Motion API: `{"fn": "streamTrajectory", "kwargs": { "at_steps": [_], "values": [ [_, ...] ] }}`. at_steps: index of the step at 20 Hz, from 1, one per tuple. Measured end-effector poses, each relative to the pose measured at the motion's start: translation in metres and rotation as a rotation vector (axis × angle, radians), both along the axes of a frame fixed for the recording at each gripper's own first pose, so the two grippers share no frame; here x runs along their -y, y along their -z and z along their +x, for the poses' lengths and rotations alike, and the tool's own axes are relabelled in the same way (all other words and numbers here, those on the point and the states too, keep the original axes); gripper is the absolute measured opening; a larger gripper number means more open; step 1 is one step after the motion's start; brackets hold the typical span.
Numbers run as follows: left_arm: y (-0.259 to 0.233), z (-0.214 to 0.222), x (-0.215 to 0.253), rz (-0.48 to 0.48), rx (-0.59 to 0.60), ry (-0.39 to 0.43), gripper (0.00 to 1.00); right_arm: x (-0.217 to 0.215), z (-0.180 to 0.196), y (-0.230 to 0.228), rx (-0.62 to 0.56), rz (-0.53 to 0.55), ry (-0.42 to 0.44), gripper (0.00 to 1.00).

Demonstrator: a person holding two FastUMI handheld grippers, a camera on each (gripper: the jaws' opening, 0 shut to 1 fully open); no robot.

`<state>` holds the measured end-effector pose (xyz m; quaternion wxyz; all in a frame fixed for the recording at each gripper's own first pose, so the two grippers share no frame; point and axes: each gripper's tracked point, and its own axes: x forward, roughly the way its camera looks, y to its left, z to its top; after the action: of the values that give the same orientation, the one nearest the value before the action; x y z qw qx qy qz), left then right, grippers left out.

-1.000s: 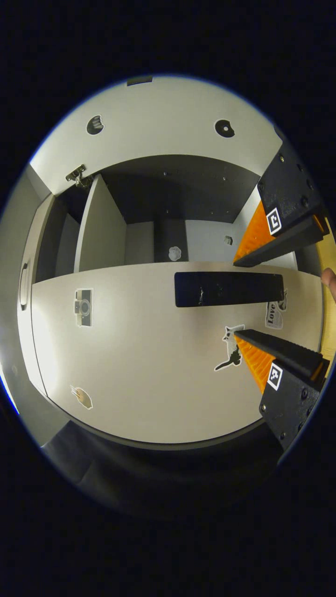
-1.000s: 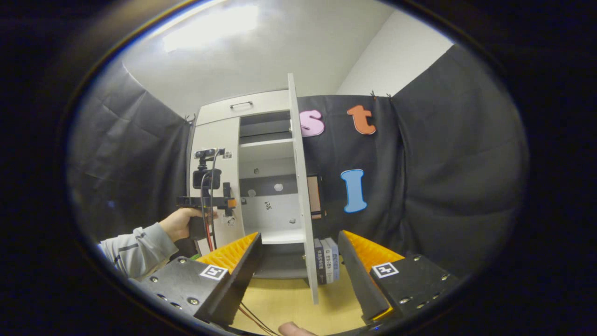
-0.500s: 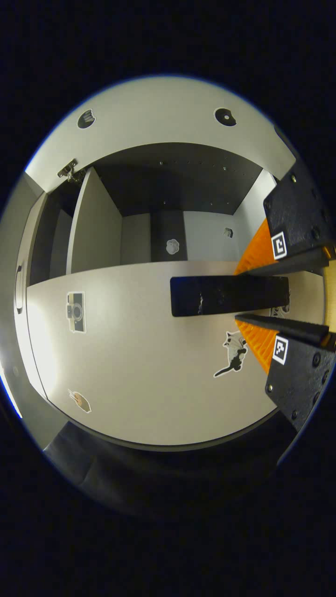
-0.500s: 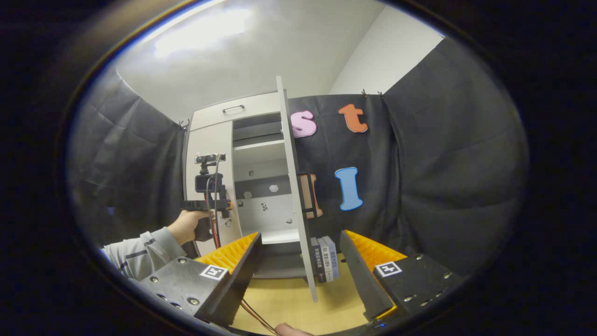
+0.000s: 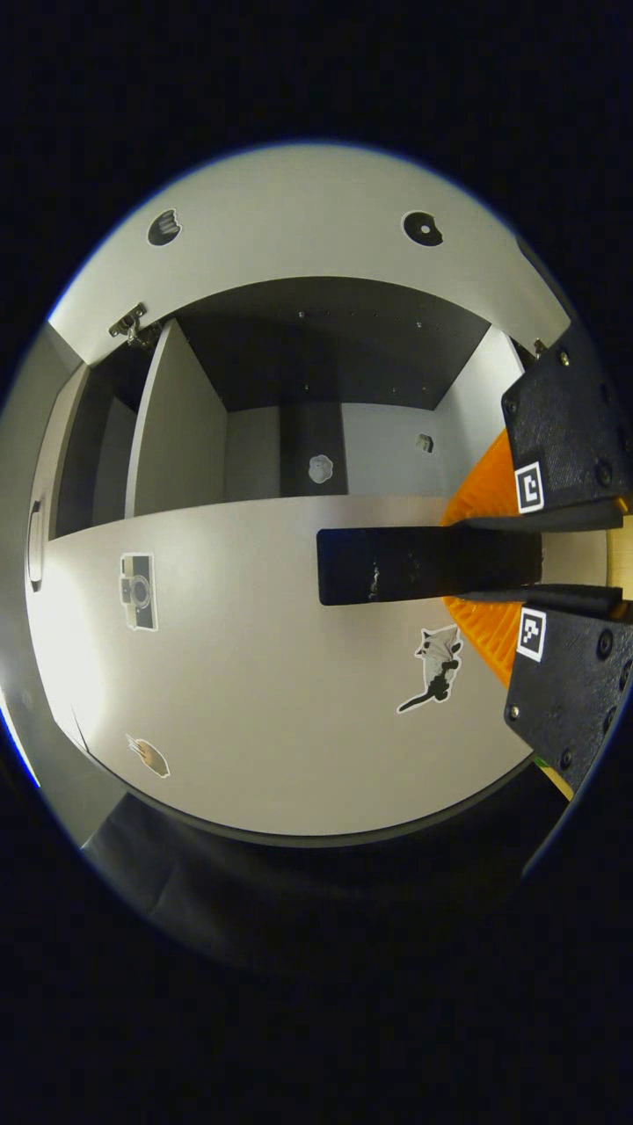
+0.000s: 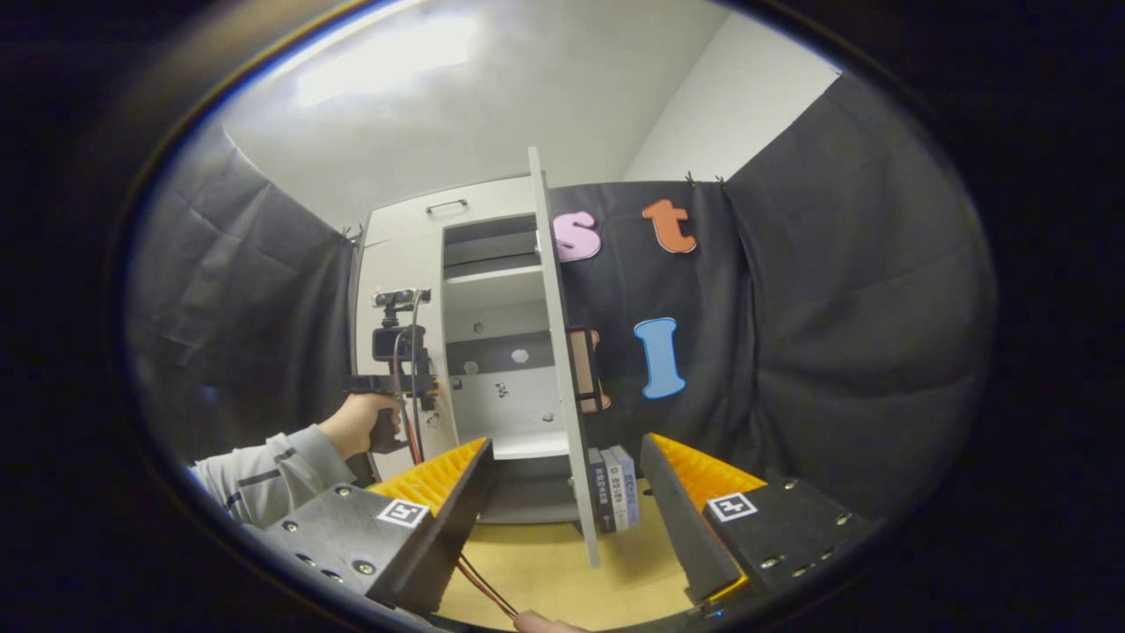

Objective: Open the right door of the double-door shoe cabinet with the right hand, and open the left door with the left hand.

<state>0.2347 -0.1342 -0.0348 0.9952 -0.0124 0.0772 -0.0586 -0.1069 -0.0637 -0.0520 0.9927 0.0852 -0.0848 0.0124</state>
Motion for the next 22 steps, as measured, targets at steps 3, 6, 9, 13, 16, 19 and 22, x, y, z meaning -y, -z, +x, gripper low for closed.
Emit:
{"fn": "streamTrajectory", "kwargs": {
  "at_steps": [3, 6, 9, 13, 16, 19, 22],
  "values": [
    [-0.001, -0.006, -0.001, -0.011, -0.011, 0.000, 0.23, 0.002, 0.000, 0.000, -0.004, 0.004, 0.010, 0.99],
    [-0.001, -0.014, -0.005, -0.011, -0.017, 0.010, 0.22, 0.004, -0.001, -0.001, -0.001, -0.001, 0.030, 0.99],
    [-0.003, -0.020, -0.006, -0.027, -0.013, 0.033, 0.20, 0.001, -0.002, -0.003, -0.001, -0.019, 0.032, 0.99],
    [-0.004, -0.035, -0.011, -0.036, -0.009, 0.054, 0.21, -0.006, -0.003, -0.003, -0.004, -0.040, 0.022, 0.99],
    [-0.004, -0.046, -0.016, -0.032, -0.018, 0.069, 0.21, -0.010, -0.002, -0.002, -0.006, -0.042, 0.018, 0.99],
    [-0.008, -0.061, -0.026, -0.040, -0.020, 0.090, 0.20, -0.015, 0.000, 0.000, -0.011, -0.044, 0.011, 0.99],
    [-0.012, -0.081, -0.041, -0.046, -0.006, 0.105, 0.20, -0.020, 0.003, 0.003, -0.016, -0.046, 0.003, 0.99]
  ]
}}
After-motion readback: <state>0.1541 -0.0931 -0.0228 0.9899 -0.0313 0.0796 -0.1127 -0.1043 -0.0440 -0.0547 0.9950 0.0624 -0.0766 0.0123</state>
